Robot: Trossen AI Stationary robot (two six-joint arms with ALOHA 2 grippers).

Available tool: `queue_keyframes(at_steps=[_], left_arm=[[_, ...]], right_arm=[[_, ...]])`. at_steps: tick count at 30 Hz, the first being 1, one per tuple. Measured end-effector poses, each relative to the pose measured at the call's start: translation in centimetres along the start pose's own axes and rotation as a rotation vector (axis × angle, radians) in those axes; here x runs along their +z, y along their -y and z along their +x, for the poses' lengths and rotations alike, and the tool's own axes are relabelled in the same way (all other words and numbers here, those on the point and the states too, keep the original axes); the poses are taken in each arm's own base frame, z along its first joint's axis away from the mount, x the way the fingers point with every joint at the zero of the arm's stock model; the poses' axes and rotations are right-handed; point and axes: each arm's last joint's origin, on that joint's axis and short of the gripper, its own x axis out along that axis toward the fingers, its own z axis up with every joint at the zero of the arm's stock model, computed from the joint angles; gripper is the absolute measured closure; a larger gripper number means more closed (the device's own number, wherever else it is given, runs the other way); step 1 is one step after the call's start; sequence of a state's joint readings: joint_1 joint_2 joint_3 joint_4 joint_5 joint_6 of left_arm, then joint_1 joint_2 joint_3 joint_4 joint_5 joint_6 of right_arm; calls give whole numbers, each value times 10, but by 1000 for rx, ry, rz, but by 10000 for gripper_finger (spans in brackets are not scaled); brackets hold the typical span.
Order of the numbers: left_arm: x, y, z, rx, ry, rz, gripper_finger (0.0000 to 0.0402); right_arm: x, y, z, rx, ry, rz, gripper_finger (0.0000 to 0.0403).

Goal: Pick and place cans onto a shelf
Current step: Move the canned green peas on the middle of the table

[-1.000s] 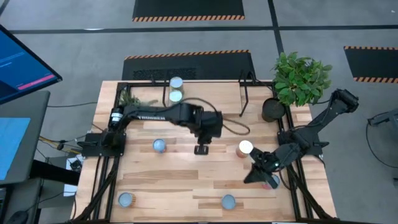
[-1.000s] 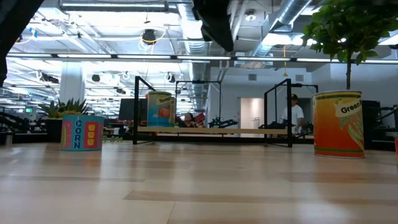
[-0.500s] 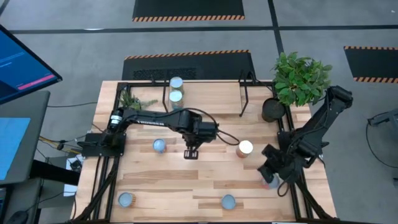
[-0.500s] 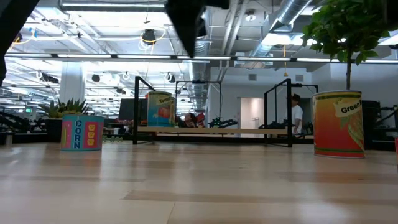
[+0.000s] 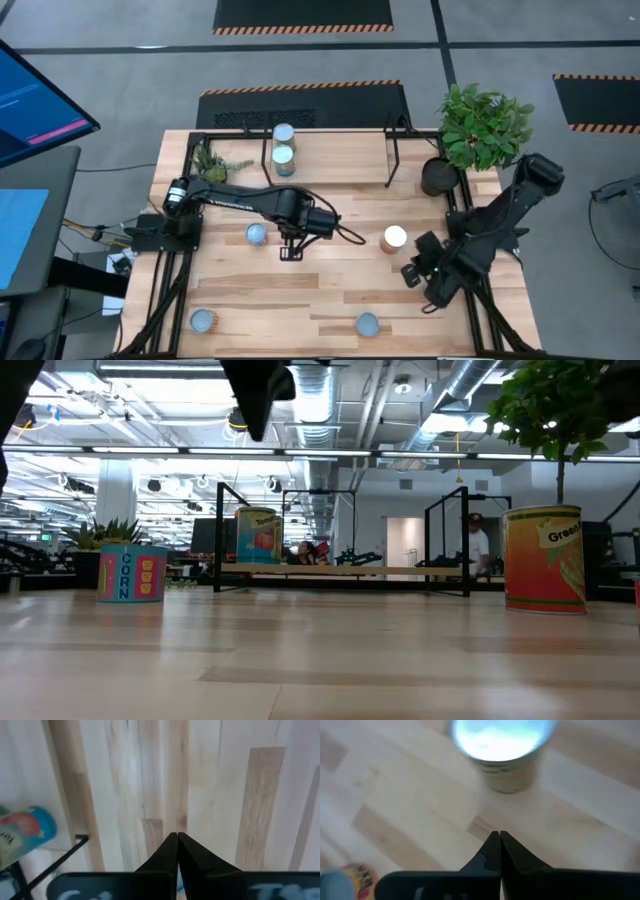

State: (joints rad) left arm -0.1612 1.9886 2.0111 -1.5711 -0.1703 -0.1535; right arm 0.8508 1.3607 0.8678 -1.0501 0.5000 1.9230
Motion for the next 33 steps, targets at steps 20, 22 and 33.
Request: queue_keyframes(at_steps=[20, 22, 33], left_arm=[[-23, -22, -3, 82, 8, -78, 401], [-23, -22, -3, 82, 6, -77, 401], [-24, -22, -3, 83, -4, -33, 401]], right_arm=[[-11, -25, 10, -396, 222, 192, 390], [-7, -26, 22, -446, 232, 184, 390], [40, -79, 70, -119, 374, 65, 390]])
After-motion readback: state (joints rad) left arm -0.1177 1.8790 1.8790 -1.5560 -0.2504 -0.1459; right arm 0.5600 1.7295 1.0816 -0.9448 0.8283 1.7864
